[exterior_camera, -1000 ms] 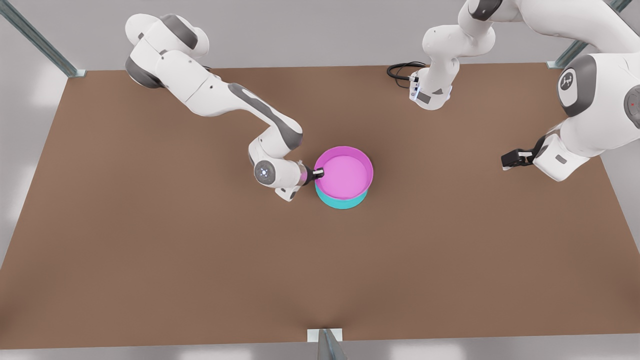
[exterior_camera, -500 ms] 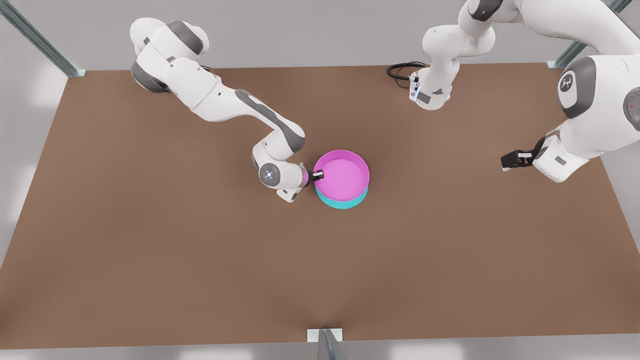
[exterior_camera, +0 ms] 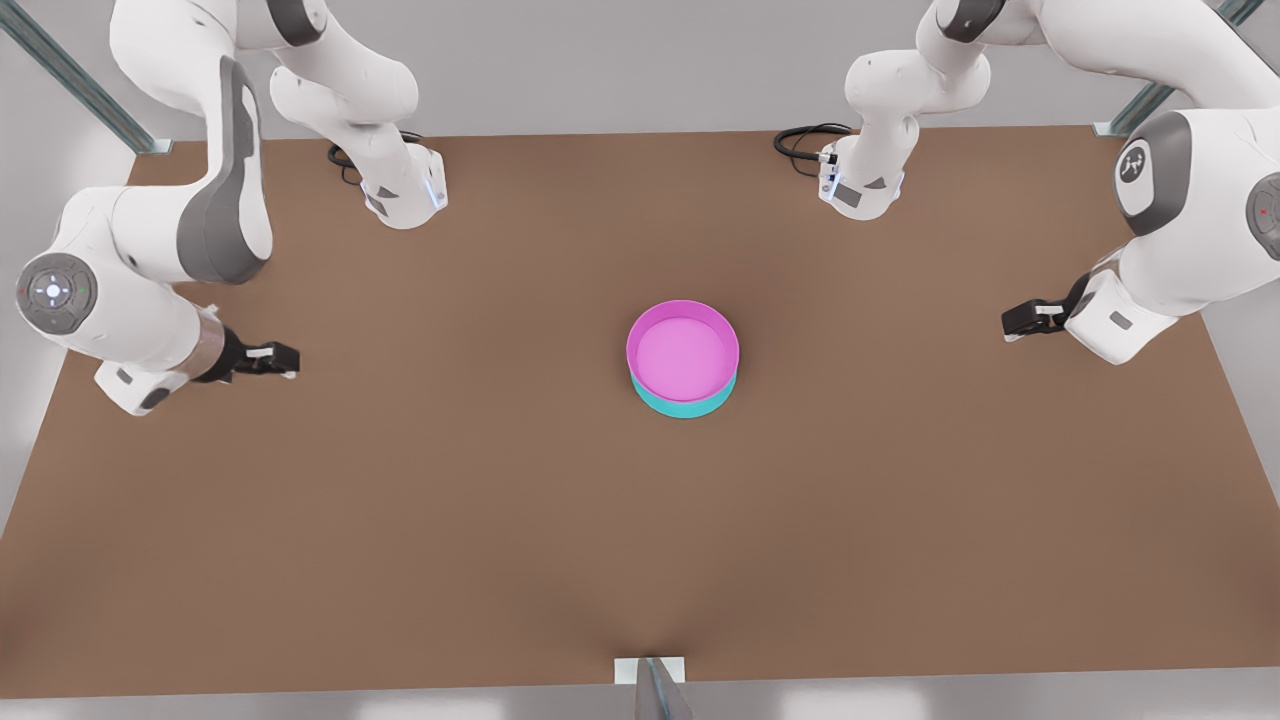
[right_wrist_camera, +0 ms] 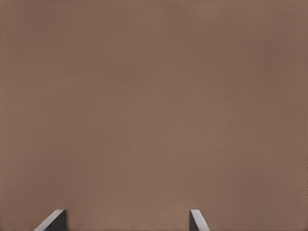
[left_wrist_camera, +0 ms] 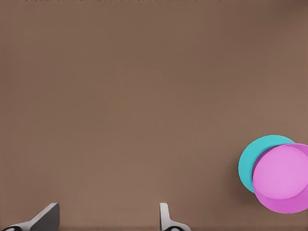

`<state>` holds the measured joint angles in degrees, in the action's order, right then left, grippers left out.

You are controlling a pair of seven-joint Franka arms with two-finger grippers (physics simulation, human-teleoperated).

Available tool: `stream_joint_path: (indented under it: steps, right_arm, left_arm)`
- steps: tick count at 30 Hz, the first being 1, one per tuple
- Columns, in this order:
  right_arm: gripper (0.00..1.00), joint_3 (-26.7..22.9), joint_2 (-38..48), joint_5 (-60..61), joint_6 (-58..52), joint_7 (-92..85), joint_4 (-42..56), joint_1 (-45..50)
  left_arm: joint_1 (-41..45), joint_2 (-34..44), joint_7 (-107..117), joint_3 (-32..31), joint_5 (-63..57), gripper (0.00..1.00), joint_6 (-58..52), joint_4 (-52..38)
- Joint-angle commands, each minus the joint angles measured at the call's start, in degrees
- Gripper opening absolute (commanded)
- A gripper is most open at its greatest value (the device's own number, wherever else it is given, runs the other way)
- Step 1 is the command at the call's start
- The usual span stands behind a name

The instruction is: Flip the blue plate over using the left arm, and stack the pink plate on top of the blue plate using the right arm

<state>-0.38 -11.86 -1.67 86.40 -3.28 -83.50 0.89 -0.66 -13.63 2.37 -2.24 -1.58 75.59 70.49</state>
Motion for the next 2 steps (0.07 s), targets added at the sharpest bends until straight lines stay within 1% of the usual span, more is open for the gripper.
stream_joint_path:
  steps: [1, 2]
  right_arm:
    - [1.0, -0.06, 0.0, 0.0, 0.0, -0.06, 0.09, 0.25]
    - [1.0, -0.06, 0.0, 0.09, 0.0, 0.03, 0.09, -0.1]
  left_arm:
    - [-0.04, 0.0, 0.0, -0.05, 0.0, 1.0, 0.0, 0.0]
    - [-0.04, 0.0, 0.0, -0.05, 0.0, 1.0, 0.0, 0.0]
